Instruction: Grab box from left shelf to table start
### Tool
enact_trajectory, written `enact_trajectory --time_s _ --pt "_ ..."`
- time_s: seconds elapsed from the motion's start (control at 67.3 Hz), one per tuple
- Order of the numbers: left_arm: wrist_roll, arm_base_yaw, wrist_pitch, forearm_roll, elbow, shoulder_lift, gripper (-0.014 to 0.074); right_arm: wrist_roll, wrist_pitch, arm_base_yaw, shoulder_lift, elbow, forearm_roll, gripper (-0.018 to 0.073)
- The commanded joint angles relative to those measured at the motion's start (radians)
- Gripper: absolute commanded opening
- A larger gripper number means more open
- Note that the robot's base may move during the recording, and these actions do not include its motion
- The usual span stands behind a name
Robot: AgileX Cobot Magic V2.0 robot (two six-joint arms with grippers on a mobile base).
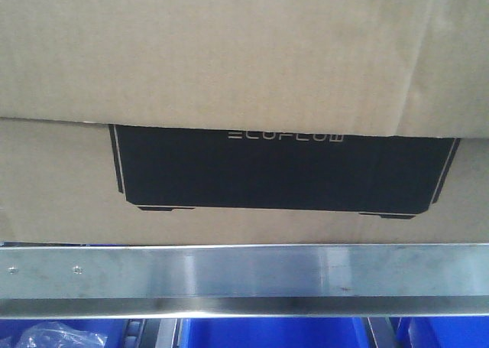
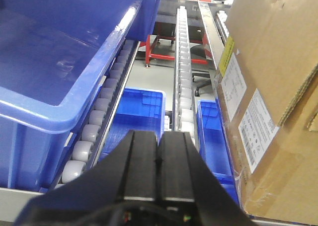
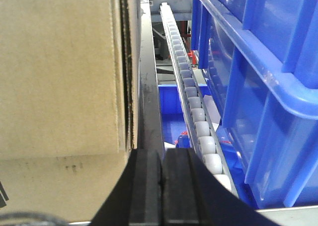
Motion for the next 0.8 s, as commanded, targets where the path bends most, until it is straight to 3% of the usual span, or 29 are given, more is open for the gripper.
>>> enact_trajectory --time_s 0.0,0.178,0.252,0.416,0.505,0.653,0.713,0.787 --pt "0.001 -0.007 -0.131 -0.018 -0.004 -0.004 -0.0099 -0.008 -0.089 -0.006 -0.009 0.002 -0.002 0.0059" --pt "0.001 -0.005 -0.283 -0.018 -0.046 -0.003 -0.0099 -0.008 -0.089 -0.006 -0.009 0.002 -0.002 0.0059" --pt "0.001 -0.005 -0.24 -0.018 -0.107 0.002 -0.0099 -0.008 -0.089 -0.006 -0.009 0.002 -0.002 0.0059" --pt "0.001 -0.007 -0.031 0.005 -0.301 0.062 -0.009 -0.008 -0.09 -0.006 -0.009 0.002 -0.002 0.0059" --pt "0.001 -0.007 0.028 0.027 -0.383 0.11 0.0016 -0.008 -0.09 -0.006 -0.009 0.002 -0.002 0.0059" --pt "0.001 -0.007 0.067 0.029 -0.46 0.196 0.0335 -0.008 -0.09 -0.006 -0.009 0.002 -0.002 0.0059" --pt "0.001 -0.007 0.091 0.029 -0.485 0.234 0.0393 -0.008 -0.09 -0.006 -0.009 0.002 -0.002 0.0059" --pt "0.001 -0.007 0.146 0.029 -0.532 0.278 0.04 -0.008 -0.09 -0.006 -0.009 0.002 -0.002 0.0059"
